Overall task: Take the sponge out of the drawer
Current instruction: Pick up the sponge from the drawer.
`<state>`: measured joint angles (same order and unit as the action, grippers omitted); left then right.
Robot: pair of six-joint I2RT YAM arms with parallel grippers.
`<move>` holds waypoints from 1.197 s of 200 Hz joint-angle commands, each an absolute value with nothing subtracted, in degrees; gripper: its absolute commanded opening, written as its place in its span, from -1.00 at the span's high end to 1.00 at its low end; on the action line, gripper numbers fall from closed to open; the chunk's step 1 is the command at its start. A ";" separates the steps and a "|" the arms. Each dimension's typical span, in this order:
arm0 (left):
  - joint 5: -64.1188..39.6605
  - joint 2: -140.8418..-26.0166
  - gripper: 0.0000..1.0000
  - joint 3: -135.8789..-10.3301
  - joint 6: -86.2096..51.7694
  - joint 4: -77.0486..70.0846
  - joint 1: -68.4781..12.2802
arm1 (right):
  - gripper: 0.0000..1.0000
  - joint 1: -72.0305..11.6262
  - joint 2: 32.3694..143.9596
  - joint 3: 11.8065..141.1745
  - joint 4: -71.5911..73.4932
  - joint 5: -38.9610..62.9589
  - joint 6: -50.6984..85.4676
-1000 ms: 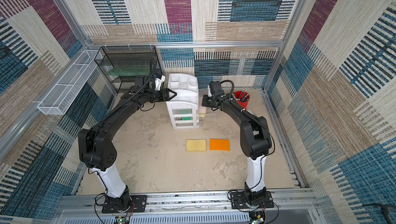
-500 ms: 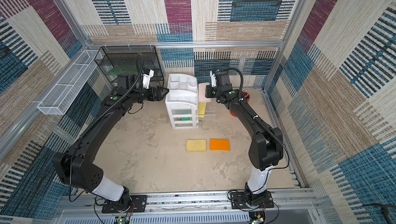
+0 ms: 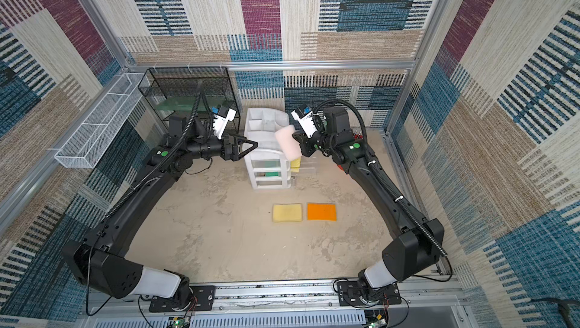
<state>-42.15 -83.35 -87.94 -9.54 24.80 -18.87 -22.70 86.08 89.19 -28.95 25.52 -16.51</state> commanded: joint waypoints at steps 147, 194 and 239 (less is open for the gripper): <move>-44.61 -87.95 0.75 -89.29 0.41 33.50 -23.55 | 0.82 -31.99 86.47 90.11 -34.65 29.92 -27.38; -35.24 -83.76 1.00 -83.54 -8.50 27.36 -23.55 | 0.00 -28.38 82.15 86.03 -22.44 16.91 -13.57; -23.50 -73.45 1.00 -68.25 -27.18 18.82 -23.55 | -0.37 -20.19 72.79 71.15 -1.95 9.73 1.48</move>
<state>-30.87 -78.15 -74.43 -14.28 25.47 -23.64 -22.87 75.66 76.03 -16.12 16.49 -9.08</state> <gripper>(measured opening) 0.079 0.665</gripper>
